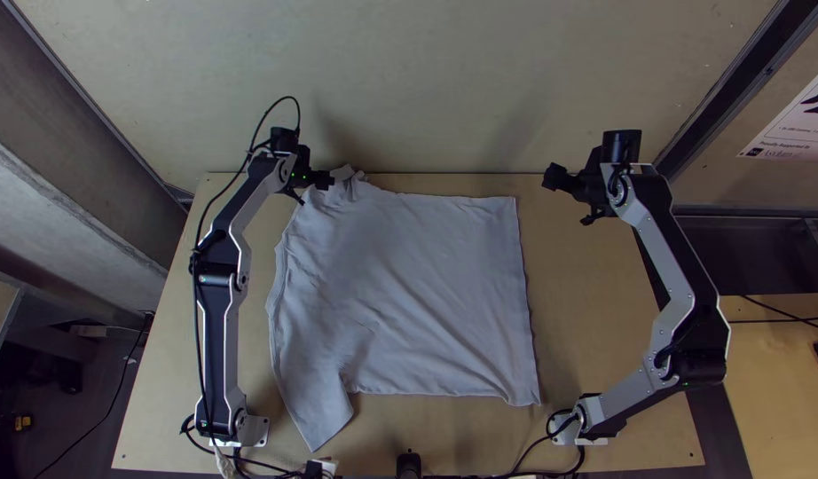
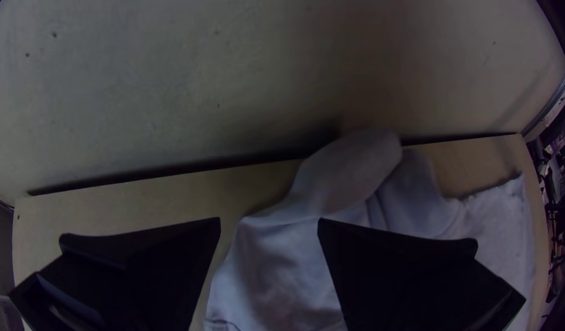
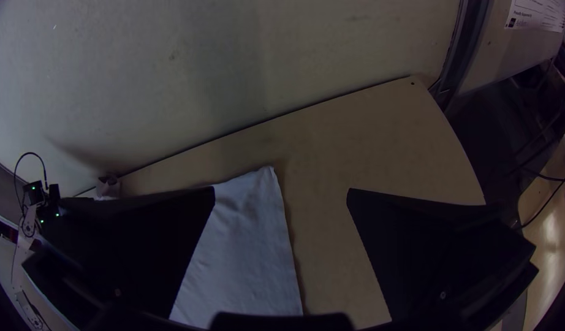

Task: Fold the t-shirt

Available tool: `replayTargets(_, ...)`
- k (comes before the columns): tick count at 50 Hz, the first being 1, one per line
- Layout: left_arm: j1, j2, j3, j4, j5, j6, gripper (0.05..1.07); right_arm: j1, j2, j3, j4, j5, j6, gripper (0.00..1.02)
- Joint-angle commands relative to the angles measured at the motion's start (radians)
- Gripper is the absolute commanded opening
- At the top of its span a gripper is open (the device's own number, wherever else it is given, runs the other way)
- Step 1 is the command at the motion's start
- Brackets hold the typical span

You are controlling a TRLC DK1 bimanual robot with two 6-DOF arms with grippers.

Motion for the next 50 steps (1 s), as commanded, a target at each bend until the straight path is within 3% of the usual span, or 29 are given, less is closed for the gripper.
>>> replayTargets(1, -0.005, 0.049, 0.032, 0.025, -0.014, 0.021, 0.82, -0.006, 0.023, 0.023, -0.009, -0.009, 0.015, 0.99)
replayTargets(14, -0.016, 0.110, 0.069, 0.061, -0.020, 0.031, 0.81, -0.006, 0.037, 0.023, -0.006, -0.009, 0.013, 0.99)
replayTargets(20, -0.024, 0.115, 0.069, 0.059, -0.019, 0.048, 0.34, -0.006, 0.060, 0.027, 0.003, -0.009, 0.016, 0.99)
replayTargets(25, -0.039, 0.110, 0.068, 0.033, -0.019, 0.070, 0.07, -0.008, 0.106, 0.050, -0.008, -0.009, 0.015, 0.99)
replayTargets(42, -0.030, 0.078, 0.065, 0.010, -0.019, 0.034, 0.08, 0.018, 0.321, 0.231, -0.046, -0.011, 0.021, 0.98)
replayTargets(50, -0.027, 0.033, 0.060, -0.005, -0.017, 0.021, 0.08, 0.047, 0.445, 0.363, -0.113, -0.011, 0.039, 0.92)
